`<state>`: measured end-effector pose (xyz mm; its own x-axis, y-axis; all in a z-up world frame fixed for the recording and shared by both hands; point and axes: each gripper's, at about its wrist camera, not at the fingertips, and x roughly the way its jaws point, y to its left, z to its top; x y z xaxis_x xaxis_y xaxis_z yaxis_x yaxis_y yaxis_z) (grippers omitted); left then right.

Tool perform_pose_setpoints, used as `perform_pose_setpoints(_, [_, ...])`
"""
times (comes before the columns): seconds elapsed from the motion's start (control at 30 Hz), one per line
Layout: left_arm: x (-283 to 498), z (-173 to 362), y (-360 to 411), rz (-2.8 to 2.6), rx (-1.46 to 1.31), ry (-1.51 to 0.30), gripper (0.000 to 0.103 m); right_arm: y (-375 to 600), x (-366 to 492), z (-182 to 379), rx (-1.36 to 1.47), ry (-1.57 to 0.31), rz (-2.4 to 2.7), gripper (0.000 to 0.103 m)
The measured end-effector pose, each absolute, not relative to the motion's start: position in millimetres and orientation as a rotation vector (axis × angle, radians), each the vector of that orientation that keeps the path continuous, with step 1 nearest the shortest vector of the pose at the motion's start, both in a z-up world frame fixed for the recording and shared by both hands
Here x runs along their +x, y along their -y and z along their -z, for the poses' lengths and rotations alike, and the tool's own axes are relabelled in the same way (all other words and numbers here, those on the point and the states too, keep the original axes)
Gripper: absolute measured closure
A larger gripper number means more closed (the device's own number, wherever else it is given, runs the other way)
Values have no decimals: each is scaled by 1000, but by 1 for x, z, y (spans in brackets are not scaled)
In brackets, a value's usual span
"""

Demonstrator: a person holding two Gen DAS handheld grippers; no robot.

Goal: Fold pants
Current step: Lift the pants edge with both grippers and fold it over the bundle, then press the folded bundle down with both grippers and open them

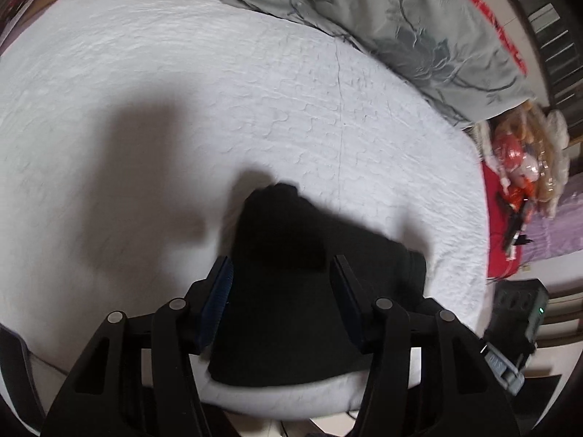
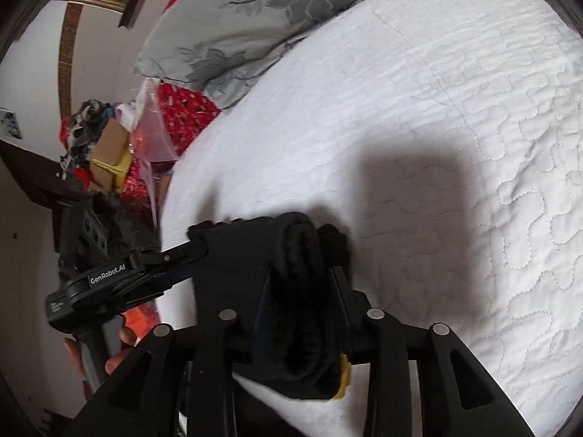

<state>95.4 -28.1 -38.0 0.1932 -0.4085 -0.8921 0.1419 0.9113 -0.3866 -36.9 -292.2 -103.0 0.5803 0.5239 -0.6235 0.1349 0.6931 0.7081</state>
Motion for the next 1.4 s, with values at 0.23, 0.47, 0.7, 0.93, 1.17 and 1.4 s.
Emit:
perform_pose_setpoints(0.23, [51, 87, 15, 374, -337, -1453, 32, 266, -49, 115, 686, -1012, -231, 54])
perform_pose_setpoints(0.47, [38, 84, 30, 346, -176, -1404, 33, 267, -63, 135, 664, -1064, -205, 57])
perform_pose_setpoints(0.7, [61, 25, 31, 336, -142, -1189, 33, 279, -56, 91, 688, -935, -219, 36])
perform_pose_setpoints(0.93, [119, 55, 67, 274, -88, -1252, 31, 282, -26, 93, 653, -904, -117, 39])
perform_pose_setpoints(1.17, [117, 62, 39, 320, -231, -1304, 30, 289, -13, 108, 632, -959, -100, 42])
perform_pose_setpoints(1.4, [97, 61, 15, 447, -201, -1288, 30, 301, -34, 125, 840, -982, -282, 37])
